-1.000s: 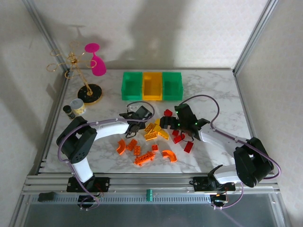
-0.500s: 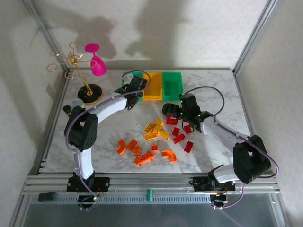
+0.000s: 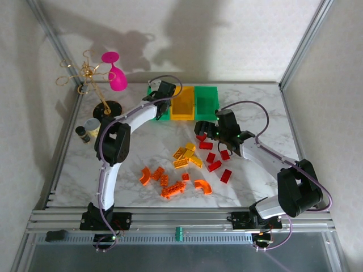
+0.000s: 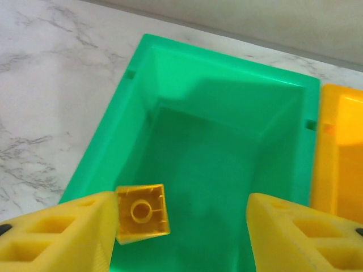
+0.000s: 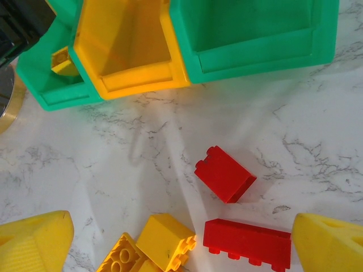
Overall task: Sort the legos into containers by color
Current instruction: Place the lego in the container, then pick up the lego from the center of the table.
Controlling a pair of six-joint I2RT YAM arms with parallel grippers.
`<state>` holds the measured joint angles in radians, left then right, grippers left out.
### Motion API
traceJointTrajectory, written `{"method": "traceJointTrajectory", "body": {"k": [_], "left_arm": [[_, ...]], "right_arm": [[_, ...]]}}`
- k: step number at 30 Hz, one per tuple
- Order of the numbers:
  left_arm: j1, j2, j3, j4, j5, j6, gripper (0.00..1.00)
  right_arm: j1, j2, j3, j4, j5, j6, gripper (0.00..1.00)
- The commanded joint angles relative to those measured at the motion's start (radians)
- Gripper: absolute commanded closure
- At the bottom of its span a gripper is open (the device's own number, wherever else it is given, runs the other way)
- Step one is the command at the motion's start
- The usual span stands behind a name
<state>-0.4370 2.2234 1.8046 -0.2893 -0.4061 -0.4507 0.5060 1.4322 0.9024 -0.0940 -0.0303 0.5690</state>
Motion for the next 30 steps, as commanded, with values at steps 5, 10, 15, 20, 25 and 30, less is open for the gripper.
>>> {"method": "traceJointTrajectory", "body": {"k": [5, 10, 15, 20, 25, 30], "left_arm": [[-0.048, -0.283, -0.252, 0.024, 0.234, -0.006, 0.38], [-0.129, -0.415, -0.422, -0.016, 0.309, 0.003, 0.36], [-0.233, -0.446, -0.528, -0.093, 0.315, 0.020, 0.35], [-0.307, -0.446, -0.603, -0.148, 0.231, 0.010, 0.37], [-0.332, -0.482, -0.691, -0.124, 0.299, 0.017, 0.38], [-0.350, -0.460, -0.695, -0.138, 0.306, 0.041, 0.37]], "right_arm": [[-0.013, -0.080, -0.026, -0.050, -0.035, -0.022, 0.01], [-0.034, -0.153, -0.097, -0.096, -0.080, -0.009, 0.01], [-0.048, -0.225, -0.157, -0.144, -0.090, 0.001, 0.01], [-0.053, -0.270, -0.202, -0.153, -0.102, 0.017, 0.01], [-0.052, -0.278, -0.217, -0.156, -0.103, 0.020, 0.01], [-0.053, -0.262, -0.218, -0.145, -0.114, 0.025, 0.01]]}}
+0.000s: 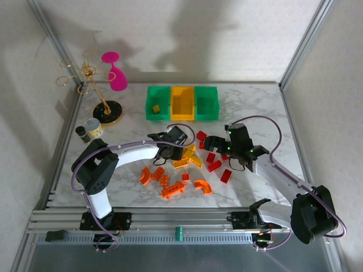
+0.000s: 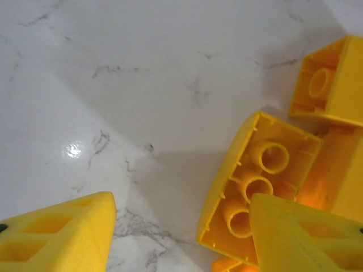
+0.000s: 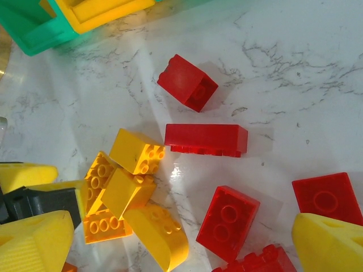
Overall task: Sort the legos into containers by color
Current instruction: Pick up the lego from the center of the table.
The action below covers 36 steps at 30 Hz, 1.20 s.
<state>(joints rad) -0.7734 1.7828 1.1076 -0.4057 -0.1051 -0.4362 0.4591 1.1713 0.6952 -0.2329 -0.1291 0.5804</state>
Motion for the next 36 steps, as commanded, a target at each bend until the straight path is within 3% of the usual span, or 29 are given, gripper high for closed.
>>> {"method": "traceJointTrajectory", "body": {"k": [1, 4, 9, 13, 26, 36], "left_arm": [[-0.013, -0.013, 0.006, -0.021, 0.008, 0.032, 0.38], [-0.015, -0.012, -0.007, 0.013, 0.067, 0.047, 0.38], [-0.015, 0.022, 0.014, -0.006, 0.046, 0.059, 0.40], [-0.015, 0.002, -0.006, 0.050, 0.129, 0.064, 0.40], [-0.012, 0.102, 0.055, 0.022, 0.073, 0.096, 0.44], [0.004, 0.118, 0.079, 0.027, 0.084, 0.111, 0.63]], "right_arm": [[-0.006, 0.002, -0.010, -0.005, -0.021, 0.013, 0.01], [-0.006, 0.013, -0.011, -0.001, -0.025, 0.014, 0.01], [-0.006, 0.018, -0.008, -0.001, -0.023, 0.013, 0.01], [-0.007, 0.026, -0.005, 0.004, -0.023, 0.009, 0.01], [-0.006, 0.044, 0.003, 0.007, -0.033, 0.007, 0.01], [-0.005, 0.054, 0.018, 0.001, -0.027, 0.000, 0.01]]}}
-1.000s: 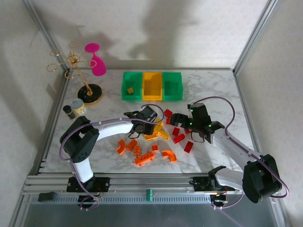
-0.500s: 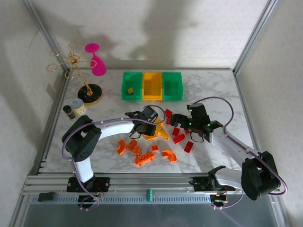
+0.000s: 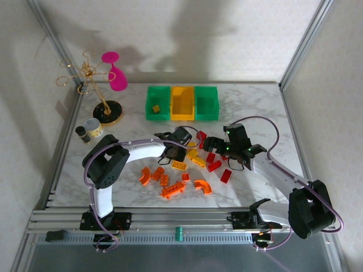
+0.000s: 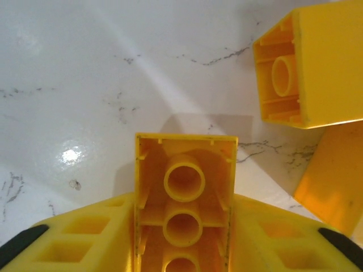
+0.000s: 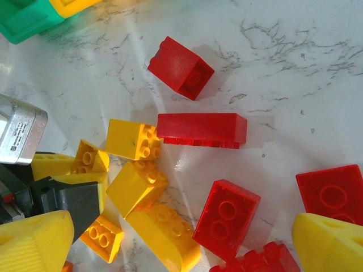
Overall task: Sort the legos into containers by color
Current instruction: Pick up the lego from the center of the table.
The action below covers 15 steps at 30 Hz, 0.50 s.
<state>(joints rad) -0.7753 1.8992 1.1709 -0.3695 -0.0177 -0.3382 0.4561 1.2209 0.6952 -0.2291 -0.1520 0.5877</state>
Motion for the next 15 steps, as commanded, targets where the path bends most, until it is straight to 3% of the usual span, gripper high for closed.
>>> {"method": "traceJointTrajectory", "body": {"k": [1, 8, 15], "left_arm": [[0.006, -0.010, 0.012, -0.010, -0.010, 0.011, 0.65], [0.042, -0.131, 0.016, -0.021, -0.089, -0.040, 0.73], [0.177, -0.152, 0.152, -0.027, -0.194, -0.100, 0.76]], "right_arm": [[-0.004, 0.006, 0.018, 0.001, -0.006, -0.007, 0.01], [0.001, 0.020, 0.042, 0.074, -0.091, -0.028, 0.01], [0.016, 0.094, 0.120, 0.140, -0.106, -0.031, 0.01]]}}
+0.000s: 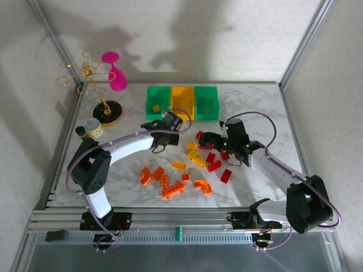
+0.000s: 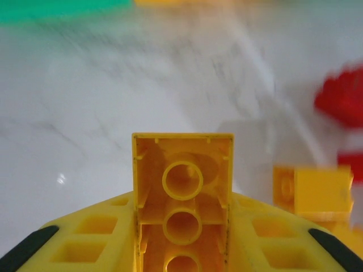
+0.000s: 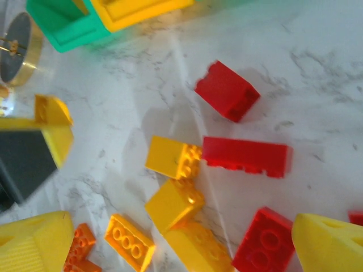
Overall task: Sort the legos into containers by color
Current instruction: Pick up the lego from the center of the table, then place the lego in the container.
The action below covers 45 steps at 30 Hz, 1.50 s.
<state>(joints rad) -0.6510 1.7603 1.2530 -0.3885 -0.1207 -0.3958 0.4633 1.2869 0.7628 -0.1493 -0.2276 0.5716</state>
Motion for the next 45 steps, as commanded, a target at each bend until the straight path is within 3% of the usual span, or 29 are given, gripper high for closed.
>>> {"method": "traceJointTrajectory", "body": {"k": [1, 9, 18, 22, 25, 32, 40, 45], "left_arm": [[0.070, -0.002, 0.098, -0.010, -0.116, -0.046, 0.76], [0.196, 0.219, 0.370, 0.030, -0.152, -0.043, 0.75], [0.249, 0.474, 0.647, 0.005, -0.160, -0.016, 0.74], [0.252, 0.510, 0.727, -0.063, -0.152, -0.006, 0.58], [0.252, 0.485, 0.714, -0.058, -0.149, 0.005, 0.51], [0.249, 0.393, 0.654, -0.096, -0.096, -0.008, 0.47], [0.198, 0.076, 0.231, 0.027, 0.041, -0.078, 0.45], [0.097, -0.088, 0.004, 0.034, 0.105, -0.083, 0.45]], "right_arm": [[0.009, 0.038, 0.061, 0.075, -0.034, -0.013, 0.01], [0.010, 0.123, 0.131, 0.133, -0.033, -0.002, 0.01], [0.008, 0.149, 0.171, 0.116, -0.020, -0.014, 0.01], [0.008, 0.137, 0.164, 0.107, -0.010, -0.016, 0.01], [0.008, 0.124, 0.161, 0.104, -0.003, -0.016, 0.01], [0.008, 0.087, 0.145, 0.078, -0.022, -0.013, 0.01], [0.011, 0.013, 0.044, 0.000, -0.046, -0.010, 0.01], [0.015, -0.048, -0.031, -0.047, -0.042, 0.007, 0.01]]}}
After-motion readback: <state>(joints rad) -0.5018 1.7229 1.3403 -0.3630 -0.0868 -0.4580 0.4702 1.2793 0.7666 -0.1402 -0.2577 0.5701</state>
